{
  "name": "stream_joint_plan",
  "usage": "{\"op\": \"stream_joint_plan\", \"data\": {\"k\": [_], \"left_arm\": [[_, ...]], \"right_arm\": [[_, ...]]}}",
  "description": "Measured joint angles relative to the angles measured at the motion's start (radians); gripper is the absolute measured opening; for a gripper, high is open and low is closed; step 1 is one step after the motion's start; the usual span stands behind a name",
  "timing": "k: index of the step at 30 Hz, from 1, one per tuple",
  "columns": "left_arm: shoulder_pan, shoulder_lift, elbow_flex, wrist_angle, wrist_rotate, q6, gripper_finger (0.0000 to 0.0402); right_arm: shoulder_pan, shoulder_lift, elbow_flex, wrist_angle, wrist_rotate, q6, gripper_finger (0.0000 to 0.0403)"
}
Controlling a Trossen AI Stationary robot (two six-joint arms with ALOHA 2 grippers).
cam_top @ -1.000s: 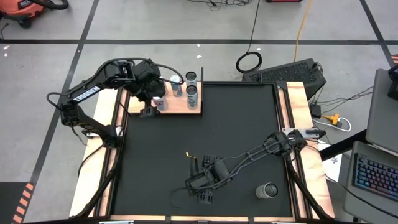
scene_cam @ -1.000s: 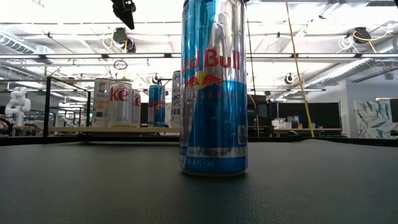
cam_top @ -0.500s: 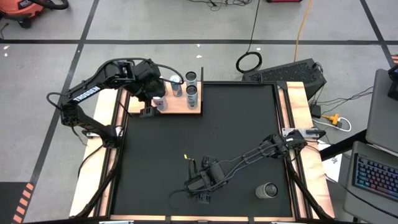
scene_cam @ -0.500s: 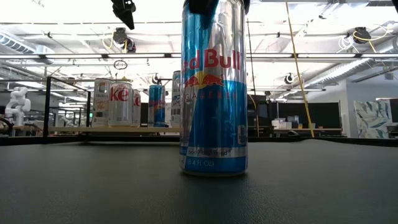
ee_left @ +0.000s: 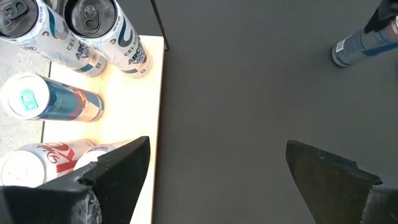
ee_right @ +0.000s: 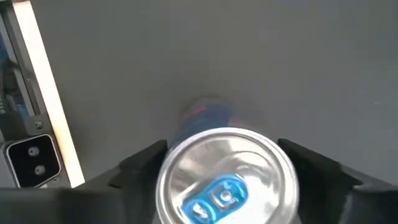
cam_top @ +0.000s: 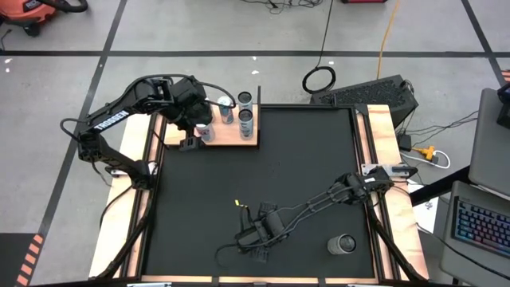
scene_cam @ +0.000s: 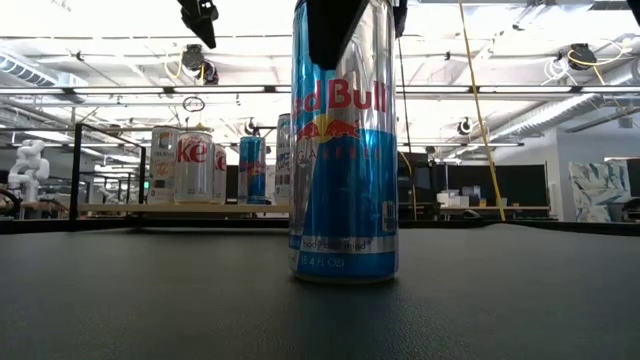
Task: Place canned beverage on shelf
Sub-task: Align the blue soda can on the shelf with the other blue soda can on the shelf
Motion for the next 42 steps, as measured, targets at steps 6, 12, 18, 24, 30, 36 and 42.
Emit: {"op": "stream_joint_plan", "data": {"k": [6,12,18,24,30,36,42], "left_arm": [[0.0,0.0,0.0,0.0,-0.003,0.0,0.0373],[0.0,0.0,-0.001,-0.026,-0.004,-0.006,0.0373],[0.0,0.0,-0.001,-0.084,-0.009,-0.007,0.0373],[0.002,-0.003,0.0,-0.087,-0.08,-0.007,0.0373],[0.002,-0.019,0.0,-0.088,-0.126,-0.033,0.0373],[0.002,-0.059,0.002,-0.089,-0.127,-0.033,0.0373],[0.002,-0.101,0.002,-0.089,-0.127,-0.033,0.0373]], "right_arm": [[-0.004,0.0,0.0,-0.021,-0.024,-0.003,0.0198],[-0.04,-0.014,0.003,-0.063,-0.046,-0.015,0.0198],[-0.124,-0.052,0.007,-0.084,-0.052,-0.117,0.0198],[-0.238,-0.086,0.007,-0.083,-0.054,-0.223,0.0199],[-0.369,-0.109,0.007,-0.023,-0.052,-0.372,0.0199],[-0.48,-0.109,0.007,0.128,-0.05,-0.499,0.02],[-0.535,-0.129,0.007,0.239,-0.05,-0.616,0.02]]}}
